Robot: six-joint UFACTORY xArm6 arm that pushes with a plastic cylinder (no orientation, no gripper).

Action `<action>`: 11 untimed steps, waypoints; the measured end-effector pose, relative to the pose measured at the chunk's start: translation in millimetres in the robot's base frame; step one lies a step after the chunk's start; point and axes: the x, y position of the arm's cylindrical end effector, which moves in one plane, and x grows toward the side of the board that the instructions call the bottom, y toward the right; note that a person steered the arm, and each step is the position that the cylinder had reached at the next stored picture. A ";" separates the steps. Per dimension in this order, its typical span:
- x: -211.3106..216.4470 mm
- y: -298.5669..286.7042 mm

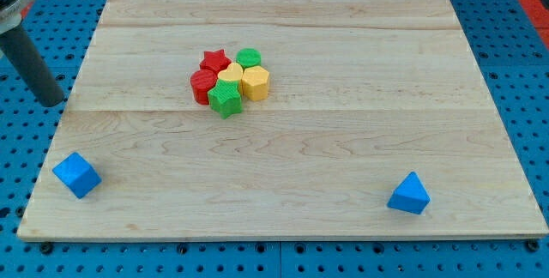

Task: Place the blue cube diagonal to the red circle

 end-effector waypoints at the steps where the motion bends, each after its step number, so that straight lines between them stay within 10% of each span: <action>1: 90.4 0.3; 7: 139.6 136.1; 11: 88.2 184.1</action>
